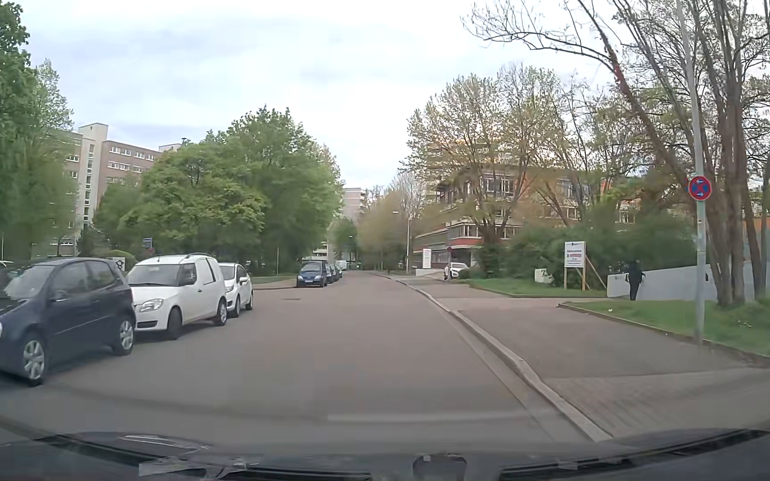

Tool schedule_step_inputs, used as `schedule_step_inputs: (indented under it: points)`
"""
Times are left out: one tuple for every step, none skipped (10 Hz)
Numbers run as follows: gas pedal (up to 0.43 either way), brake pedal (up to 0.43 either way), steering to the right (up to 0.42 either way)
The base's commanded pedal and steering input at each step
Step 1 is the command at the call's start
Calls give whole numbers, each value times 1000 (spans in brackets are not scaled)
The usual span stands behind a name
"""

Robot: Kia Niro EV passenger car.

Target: Follow the waypoints while adhering to traffic rules and regulations

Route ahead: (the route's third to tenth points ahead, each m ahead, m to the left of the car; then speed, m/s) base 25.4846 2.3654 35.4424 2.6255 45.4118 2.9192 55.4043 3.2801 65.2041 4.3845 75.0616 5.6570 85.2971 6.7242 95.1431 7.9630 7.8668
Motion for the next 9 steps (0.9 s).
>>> schedule_step_inputs:
  points:
    - [47,0,2]
    - [47,0,1]
    - [47,0,1]
    - [47,0,-1]
    - [47,0,-6]
    - [47,0,-7]
    - [47,0,-5]
    - [47,0,-4]
    - [47,0,-4]
